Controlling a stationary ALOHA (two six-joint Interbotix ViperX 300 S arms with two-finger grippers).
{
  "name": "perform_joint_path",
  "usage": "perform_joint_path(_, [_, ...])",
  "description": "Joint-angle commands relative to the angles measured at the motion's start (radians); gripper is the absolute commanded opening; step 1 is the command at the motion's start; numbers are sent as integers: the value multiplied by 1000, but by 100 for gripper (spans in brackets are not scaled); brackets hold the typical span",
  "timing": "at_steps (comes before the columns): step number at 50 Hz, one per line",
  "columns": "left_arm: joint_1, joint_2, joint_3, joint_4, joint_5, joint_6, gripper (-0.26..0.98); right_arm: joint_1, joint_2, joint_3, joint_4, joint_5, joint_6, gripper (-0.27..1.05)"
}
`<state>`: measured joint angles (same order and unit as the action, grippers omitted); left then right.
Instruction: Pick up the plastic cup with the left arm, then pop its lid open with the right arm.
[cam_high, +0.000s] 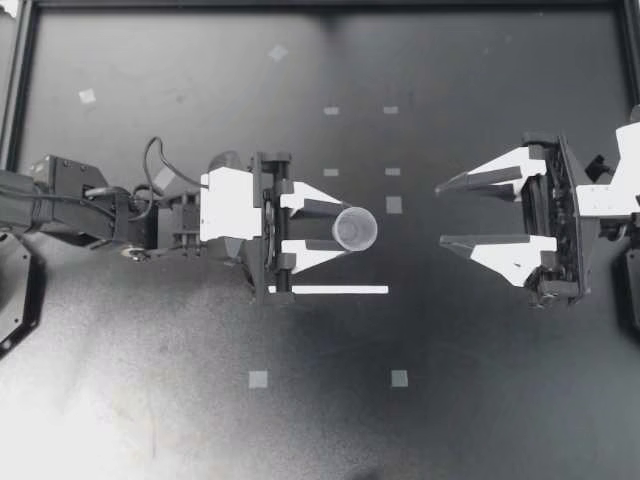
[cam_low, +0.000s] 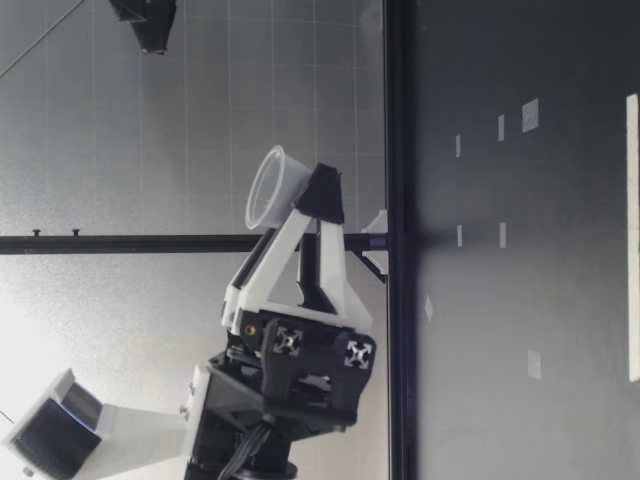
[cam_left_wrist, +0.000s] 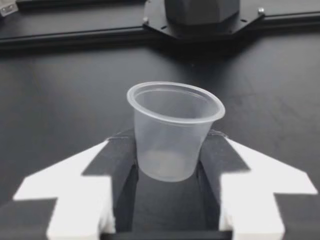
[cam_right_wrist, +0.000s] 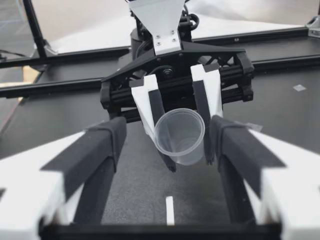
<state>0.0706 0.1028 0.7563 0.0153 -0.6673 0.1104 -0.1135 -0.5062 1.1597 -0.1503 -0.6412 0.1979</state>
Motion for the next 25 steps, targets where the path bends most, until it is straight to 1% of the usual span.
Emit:
perform_joint_path(1, [3, -14, -14, 0, -5, 2, 23, -8, -9, -12, 2, -6, 0, 70])
perform_joint_path(25, [3, -8, -11, 2, -3, 5, 23, -8, -5, -2, 3, -6, 2, 70])
